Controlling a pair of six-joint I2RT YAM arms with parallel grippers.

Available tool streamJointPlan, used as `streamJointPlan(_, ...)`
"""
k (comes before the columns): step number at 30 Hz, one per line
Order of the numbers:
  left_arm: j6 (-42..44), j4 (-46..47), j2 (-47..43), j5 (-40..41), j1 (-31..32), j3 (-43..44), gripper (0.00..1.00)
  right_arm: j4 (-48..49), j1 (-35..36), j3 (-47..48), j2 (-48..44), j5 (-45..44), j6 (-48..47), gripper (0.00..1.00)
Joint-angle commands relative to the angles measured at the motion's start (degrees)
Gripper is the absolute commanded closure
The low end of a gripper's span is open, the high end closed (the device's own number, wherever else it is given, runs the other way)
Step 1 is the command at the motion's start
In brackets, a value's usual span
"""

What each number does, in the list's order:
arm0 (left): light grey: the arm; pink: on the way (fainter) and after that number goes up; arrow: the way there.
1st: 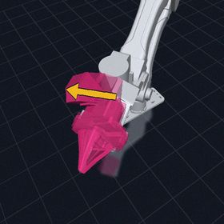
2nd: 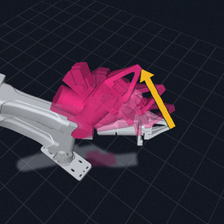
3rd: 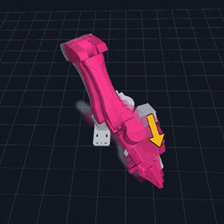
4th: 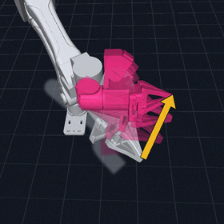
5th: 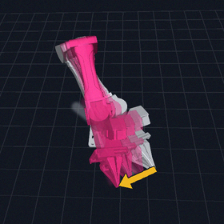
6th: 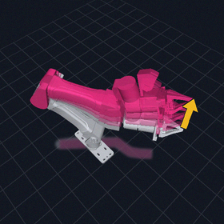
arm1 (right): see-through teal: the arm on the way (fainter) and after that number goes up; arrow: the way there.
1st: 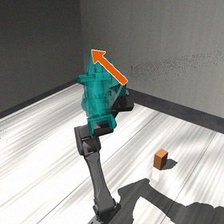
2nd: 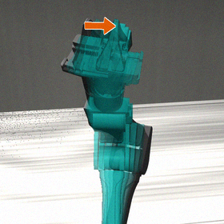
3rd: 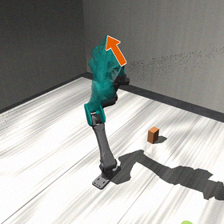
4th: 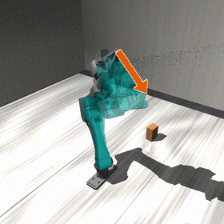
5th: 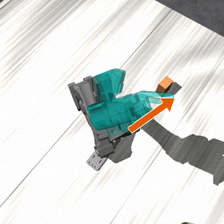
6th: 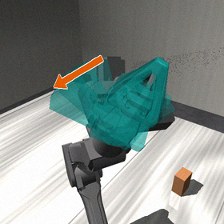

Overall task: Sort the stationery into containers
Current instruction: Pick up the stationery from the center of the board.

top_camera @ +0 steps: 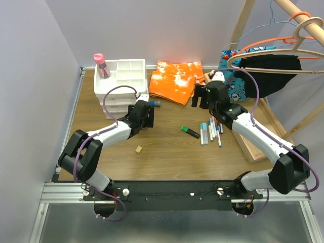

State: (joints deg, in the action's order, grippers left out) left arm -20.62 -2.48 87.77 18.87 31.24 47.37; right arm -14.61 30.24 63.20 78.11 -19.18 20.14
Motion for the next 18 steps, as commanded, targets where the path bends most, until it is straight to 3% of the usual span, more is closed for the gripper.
streamJointPlan(1, -1.09, 1.87, -0.31, 1.17, 0.13, -0.7, 0.21, 0.64, -0.62, -0.97, -1.81, 0.63, 1.13, 0.09)
streamJointPlan(13, -0.12, 0.81, -6.02, -1.2, 0.22, -2.81, 0.45, 0.64, -0.88, -1.32, -2.87, 0.64, 0.43, 0.1)
streamJointPlan(18, 1.02, -7.26, -13.13, -4.28, 0.22, -2.02, 0.47, -0.15, -0.8, -0.97, -3.05, 0.2, -0.28, 0.11)
